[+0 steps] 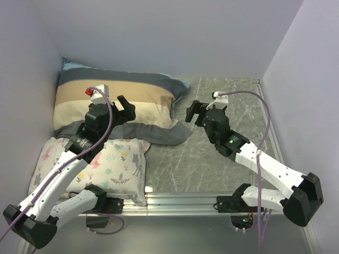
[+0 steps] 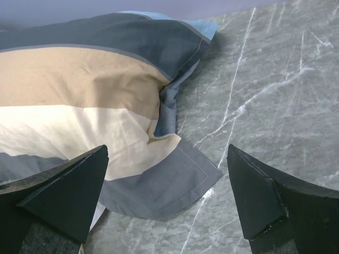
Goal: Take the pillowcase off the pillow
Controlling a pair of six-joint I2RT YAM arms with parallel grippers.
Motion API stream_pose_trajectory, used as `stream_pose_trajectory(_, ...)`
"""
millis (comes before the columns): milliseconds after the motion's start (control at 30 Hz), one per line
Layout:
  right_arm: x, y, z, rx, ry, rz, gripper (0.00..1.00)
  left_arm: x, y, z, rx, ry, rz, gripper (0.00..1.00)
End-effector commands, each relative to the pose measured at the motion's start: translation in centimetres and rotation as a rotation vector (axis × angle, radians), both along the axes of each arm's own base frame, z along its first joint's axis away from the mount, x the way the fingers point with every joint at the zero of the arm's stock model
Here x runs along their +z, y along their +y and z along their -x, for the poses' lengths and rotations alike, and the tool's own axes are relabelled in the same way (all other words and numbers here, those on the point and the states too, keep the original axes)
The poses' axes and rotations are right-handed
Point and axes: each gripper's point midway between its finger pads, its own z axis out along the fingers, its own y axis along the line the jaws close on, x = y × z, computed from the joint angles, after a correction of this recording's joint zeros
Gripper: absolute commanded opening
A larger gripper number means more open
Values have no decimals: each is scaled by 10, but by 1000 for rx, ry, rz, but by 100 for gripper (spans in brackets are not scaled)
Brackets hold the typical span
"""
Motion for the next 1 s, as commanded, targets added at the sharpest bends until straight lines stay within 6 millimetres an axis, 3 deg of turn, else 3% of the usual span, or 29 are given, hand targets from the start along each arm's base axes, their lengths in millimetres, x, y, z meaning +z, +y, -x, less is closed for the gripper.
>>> stream_pose_trajectory(0,22,-2,-5,-19,-54,-12,100,11,3,0,19,-24,22,99)
stream_pose_trajectory(267,24,25,-10,97,-49,-6,100,9,17,-12,150,16,28,99)
stream_pose_trajectory(400,19,54,-30,156,-25,-7,100,3,28,-30,270,31,42,99)
stream_pose_trajectory(467,14,70,-37,194,-3,-4,100,-10,30,-48,312,62,67,99)
stream_pose_trajectory(567,7,93,-52,243,13,1,100,-36,52,-72,402,116,113,99)
stream_pose_trajectory(600,7,101,-59,256,12,6,100,-49,74,-80,471,140,129,99)
stream_pose_trajectory(733,-5,123,-67,336,30,32,100,-84,121,-87,577,190,219,99)
stream_pose_trajectory(867,-32,143,-67,400,76,46,100,-97,137,-85,627,178,227,99)
stream_pose_trajectory(967,-66,155,-67,420,143,81,98,-110,140,-85,638,199,222,99)
